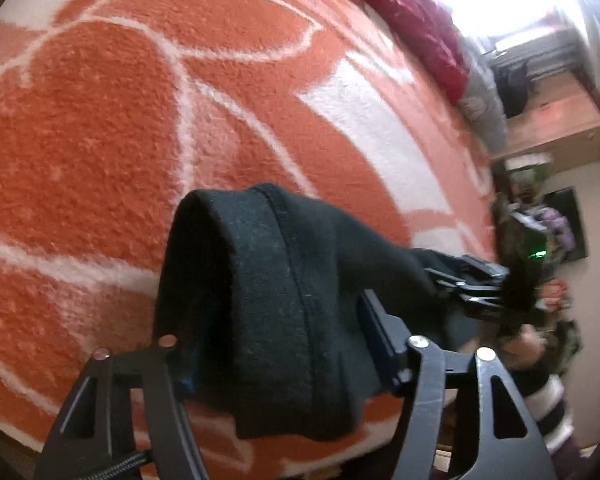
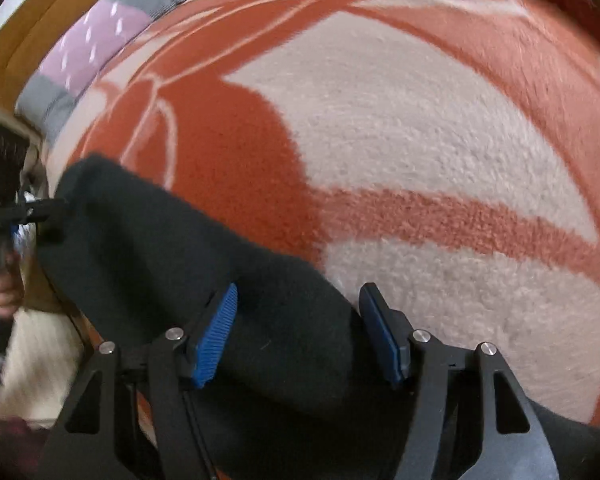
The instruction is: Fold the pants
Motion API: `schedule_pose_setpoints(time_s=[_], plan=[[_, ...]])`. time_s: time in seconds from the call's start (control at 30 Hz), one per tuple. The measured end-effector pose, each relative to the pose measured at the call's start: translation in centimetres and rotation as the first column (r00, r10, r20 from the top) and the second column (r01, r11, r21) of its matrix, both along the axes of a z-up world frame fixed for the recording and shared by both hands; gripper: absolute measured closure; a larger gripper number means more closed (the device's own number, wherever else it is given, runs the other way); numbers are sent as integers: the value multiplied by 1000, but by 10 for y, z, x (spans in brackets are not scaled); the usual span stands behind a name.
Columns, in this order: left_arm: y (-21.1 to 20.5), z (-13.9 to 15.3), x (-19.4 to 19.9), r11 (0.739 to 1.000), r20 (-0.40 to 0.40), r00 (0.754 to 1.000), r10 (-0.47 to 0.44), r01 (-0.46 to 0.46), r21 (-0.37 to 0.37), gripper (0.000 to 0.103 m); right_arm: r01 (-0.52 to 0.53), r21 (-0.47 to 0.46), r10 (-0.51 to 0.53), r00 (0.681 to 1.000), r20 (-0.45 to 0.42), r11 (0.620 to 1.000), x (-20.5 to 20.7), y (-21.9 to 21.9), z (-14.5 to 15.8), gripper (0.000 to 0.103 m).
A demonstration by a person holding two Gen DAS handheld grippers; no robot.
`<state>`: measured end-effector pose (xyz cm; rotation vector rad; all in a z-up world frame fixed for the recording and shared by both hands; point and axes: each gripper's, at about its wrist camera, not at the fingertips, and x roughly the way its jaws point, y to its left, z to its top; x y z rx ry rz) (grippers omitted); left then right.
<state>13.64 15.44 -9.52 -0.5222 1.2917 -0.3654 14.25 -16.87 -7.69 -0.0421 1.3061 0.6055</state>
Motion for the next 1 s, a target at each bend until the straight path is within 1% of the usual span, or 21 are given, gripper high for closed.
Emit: schedule_pose_setpoints(time_s=[0.03,0.07,0.1,0.13,0.2,0.27,0.3,0.37,0.4,0.43,0.47,0.57,0.6,0.67,0.7,0.73,0.77,0.8,0.87,0.97,1.0], plan=[[-1,-1,-1,1000,0,1000,3,-3,16,60,3,-15,-3,1000,7,1000,0,3,-2,39],[-1,0,-1,1000,-5,1000,6,-5,7,64,7,-30,-7,1000,7,1000,-1,6,-4,39],[-1,1,-2,1000,-9,1000,10,-10,-12,67,7,-48,-7,1000,16,999,-2,11,-4,48],[2,4,-4,1000,-4,1000,18,-18,-22,68,-13,-56,15,999,44,998,-5,17,0,66],[7,16,-10,1000,32,999,26,-26,-2,71,-64,-113,75,993,97,992,-15,32,10,77],[10,24,-12,999,59,998,35,-36,3,73,-92,-160,115,984,140,983,-20,38,21,81],[10,25,-13,999,60,997,40,-40,4,73,-83,-156,108,981,162,984,-20,36,27,81],[10,17,-10,998,32,998,48,-49,36,71,-27,-143,54,981,187,989,-11,24,29,87],[10,10,-8,997,3,999,54,-54,51,71,7,-164,25,981,191,986,-10,13,25,93],[13,6,-8,997,-20,998,62,-61,47,71,42,-192,-5,982,187,981,-6,9,16,93],[17,6,-10,997,-30,997,75,-74,25,71,71,-180,-40,984,173,981,-2,11,11,93],[32,24,-24,993,0,994,113,-113,-29,70,172,-73,-158,972,173,982,-5,-5,22,91],[37,32,-31,991,16,991,131,-130,-37,66,218,-41,-207,960,186,975,-10,-14,33,91],[46,48,-48,987,44,988,149,-145,-70,48,283,30,-284,943,171,959,-22,-34,45,87],[48,55,-60,985,61,986,155,-149,-92,34,305,97,-316,940,129,947,-31,-44,49,80],[48,59,-71,983,77,985,155,-146,-110,26,319,154,-335,939,84,935,-43,-51,49,62],[45,61,-77,982,84,985,151,-140,-125,26,332,194,-347,936,51,923,-54,-55,48,51],[41,61,-81,981,83,985,149,-137,-141,26,349,217,-363,932,25,912,-66,-59,45,35],[32,53,-83,974,60,987,149,-136,-183,26,376,256,-389,921,-2,891,-89,-64,38,35],[15,34,-71,971,-8,987,162,-161,-177,26,437,310,-435,897,-81,844,-107,-77,28,35],[10,27,-66,972,-27,986,166,-168,-162,26,469,333,-453,882,-129,818,-111,-83,22,35]])
